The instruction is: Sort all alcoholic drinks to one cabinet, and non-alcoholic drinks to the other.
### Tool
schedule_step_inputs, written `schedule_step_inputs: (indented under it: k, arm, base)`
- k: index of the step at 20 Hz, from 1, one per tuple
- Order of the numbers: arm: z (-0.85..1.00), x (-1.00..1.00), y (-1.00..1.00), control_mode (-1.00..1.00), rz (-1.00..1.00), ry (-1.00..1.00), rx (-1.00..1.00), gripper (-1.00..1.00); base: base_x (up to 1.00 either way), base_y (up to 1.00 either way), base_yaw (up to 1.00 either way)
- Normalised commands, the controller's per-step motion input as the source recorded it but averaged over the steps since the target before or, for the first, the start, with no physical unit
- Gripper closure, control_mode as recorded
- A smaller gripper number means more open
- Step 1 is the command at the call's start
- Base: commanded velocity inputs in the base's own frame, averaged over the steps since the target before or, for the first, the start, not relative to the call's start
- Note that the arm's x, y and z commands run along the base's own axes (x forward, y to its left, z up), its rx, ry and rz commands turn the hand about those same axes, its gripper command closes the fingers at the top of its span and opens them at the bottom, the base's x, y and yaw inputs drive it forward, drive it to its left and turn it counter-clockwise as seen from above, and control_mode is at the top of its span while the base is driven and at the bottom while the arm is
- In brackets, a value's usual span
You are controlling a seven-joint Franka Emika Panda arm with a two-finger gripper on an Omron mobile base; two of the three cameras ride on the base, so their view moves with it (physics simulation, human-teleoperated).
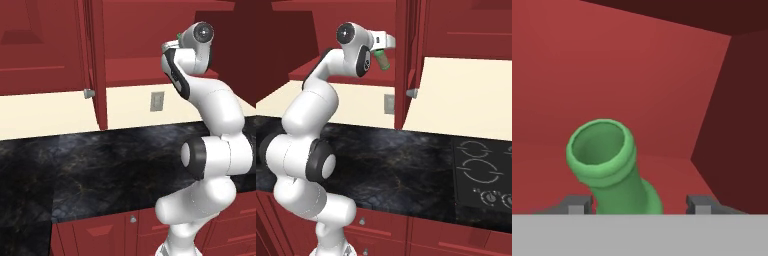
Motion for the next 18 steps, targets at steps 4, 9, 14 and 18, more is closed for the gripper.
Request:
schedule_step_inputs:
  k: [4,9,14,18]
  arm:
    - [0.00,0.02,-0.03,-1.00,0.00,-0.02,0.00,-1.00]
    - [0.00,0.19,-0.15,-1.00,-0.02,-0.03,0.00,-1.00]
    - [0.00,0.29,-0.11,-1.00,-0.02,-0.03,0.00,-1.00]
    - [0.00,0.30,-0.05,-1.00,-0.02,-0.02,0.00,-1.00]
  base:
    - [0.00,0.00,0.00]
    - [0.00,0.00,0.00]
    - [0.00,0.00,0.00]
    - [0.00,0.00,0.00]
